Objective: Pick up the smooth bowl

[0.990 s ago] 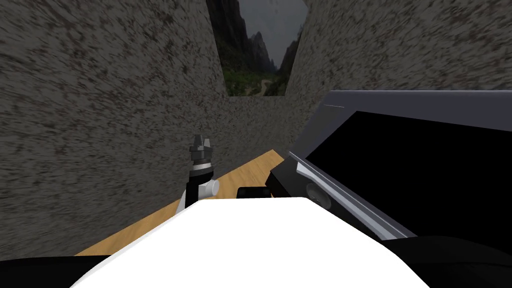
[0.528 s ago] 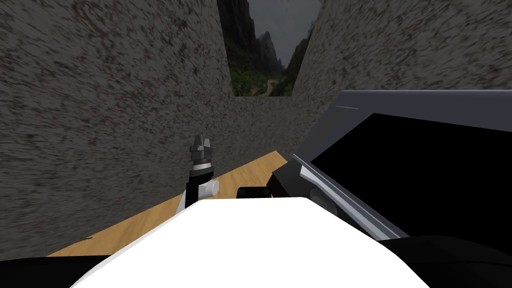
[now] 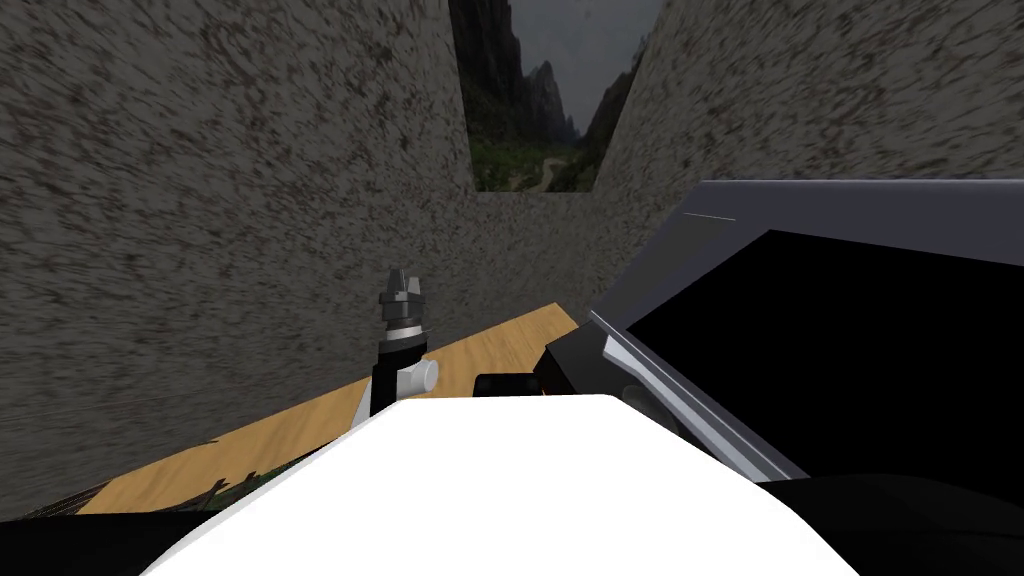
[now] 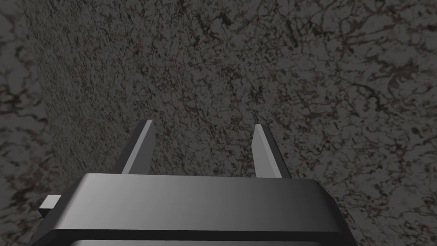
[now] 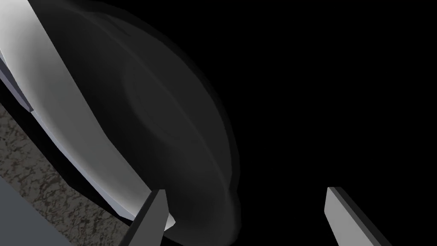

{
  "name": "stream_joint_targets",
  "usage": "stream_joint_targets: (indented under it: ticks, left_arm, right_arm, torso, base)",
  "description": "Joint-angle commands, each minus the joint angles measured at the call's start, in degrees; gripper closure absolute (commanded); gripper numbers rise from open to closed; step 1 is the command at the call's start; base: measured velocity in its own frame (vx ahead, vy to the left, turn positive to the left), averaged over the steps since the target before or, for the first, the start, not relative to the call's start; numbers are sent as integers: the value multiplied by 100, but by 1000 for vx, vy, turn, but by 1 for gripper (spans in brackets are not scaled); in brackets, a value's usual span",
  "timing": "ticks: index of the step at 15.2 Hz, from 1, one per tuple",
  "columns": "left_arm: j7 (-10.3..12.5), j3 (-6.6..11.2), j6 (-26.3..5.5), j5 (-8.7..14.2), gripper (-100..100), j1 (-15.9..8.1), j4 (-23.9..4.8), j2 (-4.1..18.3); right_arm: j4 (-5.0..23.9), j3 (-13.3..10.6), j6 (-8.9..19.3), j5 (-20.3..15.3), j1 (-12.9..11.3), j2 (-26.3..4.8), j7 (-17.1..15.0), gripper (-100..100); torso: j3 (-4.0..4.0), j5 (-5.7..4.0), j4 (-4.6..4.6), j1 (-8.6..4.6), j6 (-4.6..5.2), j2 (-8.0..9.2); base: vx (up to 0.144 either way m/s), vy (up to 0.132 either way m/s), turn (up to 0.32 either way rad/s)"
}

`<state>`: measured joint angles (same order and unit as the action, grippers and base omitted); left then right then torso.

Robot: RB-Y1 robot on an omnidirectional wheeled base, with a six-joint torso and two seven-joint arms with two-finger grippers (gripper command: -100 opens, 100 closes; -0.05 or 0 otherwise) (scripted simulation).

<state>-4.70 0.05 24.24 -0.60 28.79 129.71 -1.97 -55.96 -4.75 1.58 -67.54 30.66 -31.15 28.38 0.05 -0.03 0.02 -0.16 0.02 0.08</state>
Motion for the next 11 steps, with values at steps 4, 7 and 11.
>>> stream_joint_targets:
  ticks: [4, 7, 11]
  left_arm:
    - [0, 0, 0, 0, 0, 0, 0, 0]
    - [0, 0, 0, 0, 0, 0, 0, 0]
    - [0, 0, 0, 0, 0, 1, 0, -1]
  right_arm:
    - [-2, 29, 24, 3, -4, -34, -1, 100]
    - [-137, -63, -29, 76, 124, -167, -72, 100]
    - [-235, -71, -48, 112, 219, -273, -124, 100]
  torso:
    - [-7, -29, -7, 11, -3, -8]
    - [-11, -34, -9, 10, -6, -14]
    - [-20, -23, -17, 28, 1, -25]
  base:
    - [-3, -2, 7]
    - [8, 9, -32]
    - [32, 38, -107]
